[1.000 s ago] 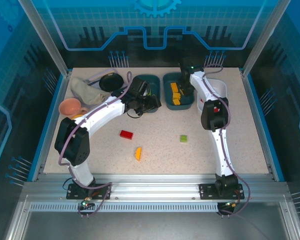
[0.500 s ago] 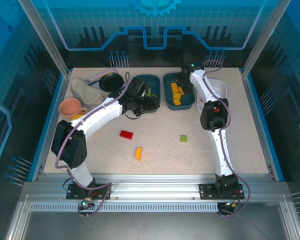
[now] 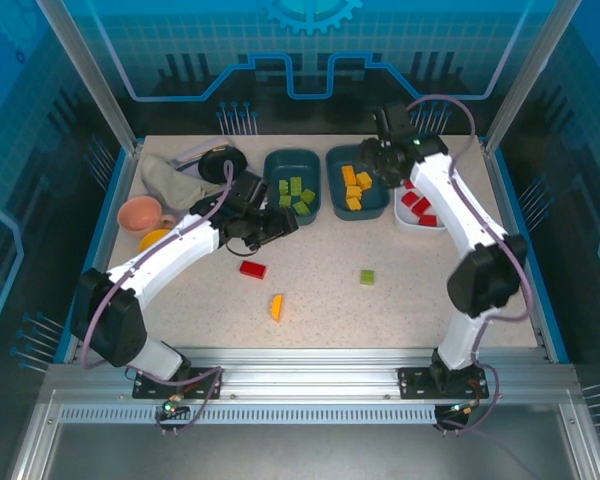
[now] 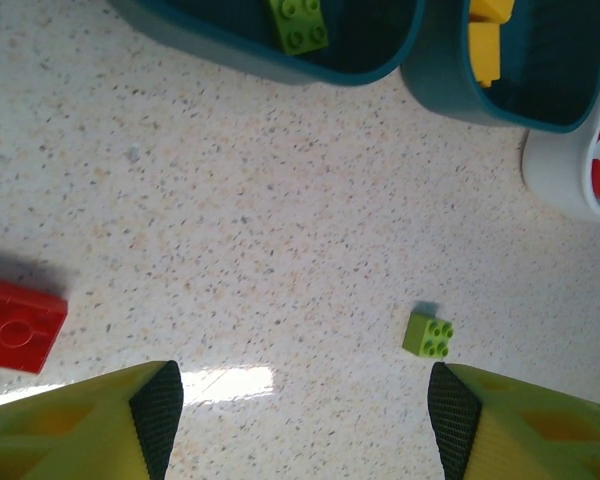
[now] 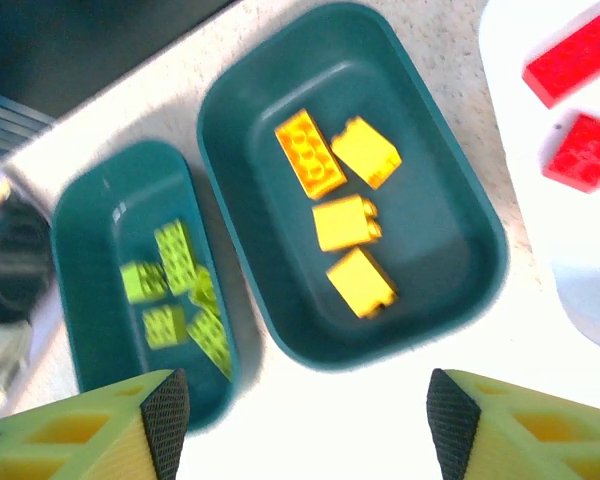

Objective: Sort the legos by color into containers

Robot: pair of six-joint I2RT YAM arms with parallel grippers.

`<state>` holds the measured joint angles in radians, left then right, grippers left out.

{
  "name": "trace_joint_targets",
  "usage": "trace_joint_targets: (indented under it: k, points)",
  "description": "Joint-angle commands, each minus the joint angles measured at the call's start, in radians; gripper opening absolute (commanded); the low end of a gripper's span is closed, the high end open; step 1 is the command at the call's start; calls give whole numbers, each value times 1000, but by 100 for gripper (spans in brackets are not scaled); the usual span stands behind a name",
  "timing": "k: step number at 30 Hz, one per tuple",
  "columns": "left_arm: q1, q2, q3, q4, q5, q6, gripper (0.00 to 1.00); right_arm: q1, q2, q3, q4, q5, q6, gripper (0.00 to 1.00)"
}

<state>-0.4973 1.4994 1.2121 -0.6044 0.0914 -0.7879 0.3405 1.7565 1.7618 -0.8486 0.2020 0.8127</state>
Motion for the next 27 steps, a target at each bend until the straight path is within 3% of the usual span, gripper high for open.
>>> trace_joint_targets:
  k: [1,6,11,27]
  points:
    - [-1,-24,-44,-21,6,-31,69,38,-110,-208,13,-10,-146,66]
    - [-48,39,-12,-13,24,-17,69,82,-297,-491,-1,-50,-185,67]
    - [-150,203,115,-48,42,17,69,93,-454,-663,-68,-78,-223,67]
    - [-398,774,736,-321,-3,45,69,79,-837,-780,-270,-59,-306,68]
